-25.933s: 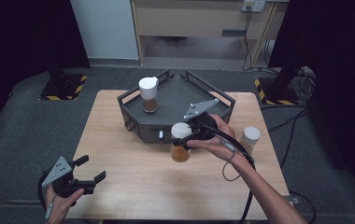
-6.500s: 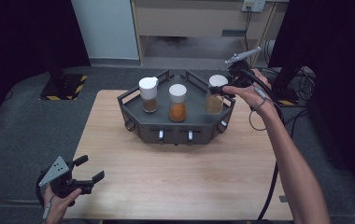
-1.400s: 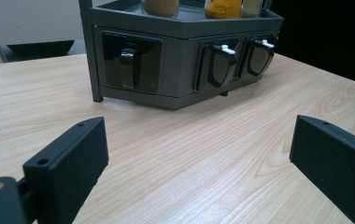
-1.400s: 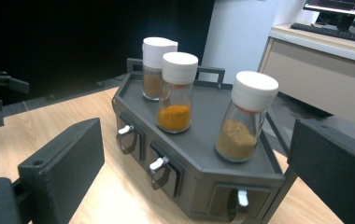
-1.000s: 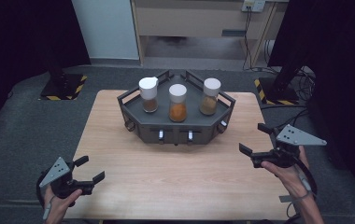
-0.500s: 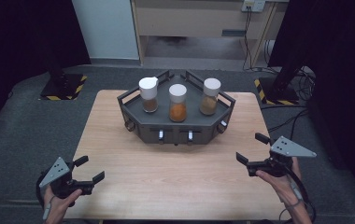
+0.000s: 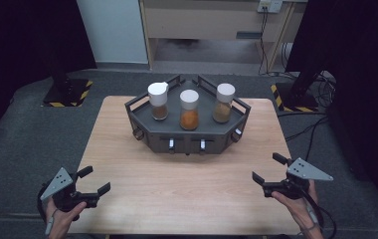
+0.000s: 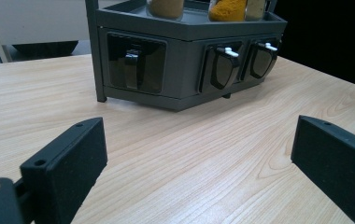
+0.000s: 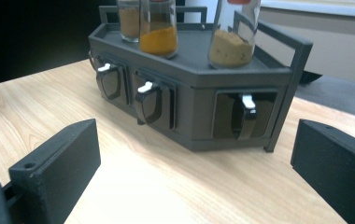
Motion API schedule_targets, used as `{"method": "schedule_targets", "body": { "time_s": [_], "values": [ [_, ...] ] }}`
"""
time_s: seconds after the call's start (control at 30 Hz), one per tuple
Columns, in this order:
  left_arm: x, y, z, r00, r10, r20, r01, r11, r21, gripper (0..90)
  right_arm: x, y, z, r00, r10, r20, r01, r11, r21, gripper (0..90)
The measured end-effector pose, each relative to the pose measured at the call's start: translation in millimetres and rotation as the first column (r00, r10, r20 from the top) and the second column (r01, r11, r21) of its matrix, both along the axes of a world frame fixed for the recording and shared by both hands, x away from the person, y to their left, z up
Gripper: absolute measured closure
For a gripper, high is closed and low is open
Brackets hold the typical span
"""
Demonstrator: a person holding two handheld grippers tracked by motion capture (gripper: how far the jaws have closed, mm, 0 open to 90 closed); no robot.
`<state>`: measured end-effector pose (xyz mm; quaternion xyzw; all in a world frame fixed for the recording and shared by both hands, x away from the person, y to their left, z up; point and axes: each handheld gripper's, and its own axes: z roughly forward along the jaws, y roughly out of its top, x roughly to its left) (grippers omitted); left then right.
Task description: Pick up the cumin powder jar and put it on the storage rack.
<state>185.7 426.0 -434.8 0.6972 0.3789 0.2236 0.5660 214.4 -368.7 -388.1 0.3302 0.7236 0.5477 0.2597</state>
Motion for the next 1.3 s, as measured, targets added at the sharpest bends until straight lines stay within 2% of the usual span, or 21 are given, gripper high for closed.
{"method": "schedule_targets", "body": {
  "time_s": [0.27,0.5,0.87,1.3],
  "values": [
    [-0.4,0.8,-0.9,1.0000,0.004,0.002,-0.004,0.9999,-0.011,0.5,-8.5,-2.6,-18.5,0.9992,-0.024,-0.032,0.024,0.9997,0.008,1.1],
    [-0.3,2.1,-2.2,0.9999,-0.005,0.011,0.005,0.9998,-0.018,0.0,-15.5,-2.0,-32.7,0.9986,-0.045,-0.028,0.046,0.9987,0.023,1.1],
    [-0.7,1.9,-1.9,0.9999,-0.004,0.012,0.004,0.9999,-0.016,0.0,-19.7,-1.2,-42.3,0.9973,-0.065,-0.034,0.066,0.9976,0.020,1.1],
    [-1.2,2.1,-2.1,0.9998,-0.005,0.017,0.006,0.9998,-0.018,0.0,-29.3,1.0,-53.8,0.9952,-0.097,-0.012,0.097,0.9950,0.021,1.1]
  ]
}}
